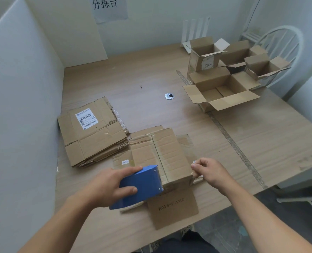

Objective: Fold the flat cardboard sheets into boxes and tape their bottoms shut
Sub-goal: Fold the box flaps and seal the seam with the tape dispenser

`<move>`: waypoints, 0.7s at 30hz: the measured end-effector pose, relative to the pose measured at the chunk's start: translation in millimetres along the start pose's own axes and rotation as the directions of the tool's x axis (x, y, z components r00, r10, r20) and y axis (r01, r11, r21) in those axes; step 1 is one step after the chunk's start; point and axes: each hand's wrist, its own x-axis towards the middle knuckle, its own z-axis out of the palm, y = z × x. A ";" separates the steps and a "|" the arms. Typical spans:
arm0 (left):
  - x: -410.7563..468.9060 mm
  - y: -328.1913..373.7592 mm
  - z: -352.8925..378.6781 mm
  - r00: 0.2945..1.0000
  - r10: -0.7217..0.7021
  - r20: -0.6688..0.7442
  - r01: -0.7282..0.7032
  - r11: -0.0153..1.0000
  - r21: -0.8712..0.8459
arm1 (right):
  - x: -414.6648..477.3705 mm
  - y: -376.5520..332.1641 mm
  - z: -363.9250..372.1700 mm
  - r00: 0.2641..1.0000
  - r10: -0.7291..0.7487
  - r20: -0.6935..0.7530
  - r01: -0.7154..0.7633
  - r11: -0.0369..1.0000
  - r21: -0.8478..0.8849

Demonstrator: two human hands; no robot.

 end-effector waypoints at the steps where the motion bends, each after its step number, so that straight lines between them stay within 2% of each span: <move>1: 0.7 2.6 1.3 1.000 -0.006 0.025 0.007 0.999 -0.033 | -1.6 0.7 -1.7 1.000 0.002 -0.005 -0.002 1.000 -0.013; 11: 8.9 17.5 1.5 0.990 -0.040 0.133 0.063 0.983 -0.173 | -2.6 17.9 -17.0 0.996 0.065 -0.058 -0.075 0.979 -0.190; 16: 18.2 27.5 1.7 0.986 -0.090 0.142 0.104 0.991 -0.090 | 1.1 22.3 -3.6 0.989 0.108 -0.101 -0.124 0.977 -0.173; 21: 22.8 26.3 0.6 0.967 -0.149 0.206 0.185 0.969 -0.165 | 7.6 24.5 -2.9 0.987 0.135 -0.091 -0.147 0.978 -0.150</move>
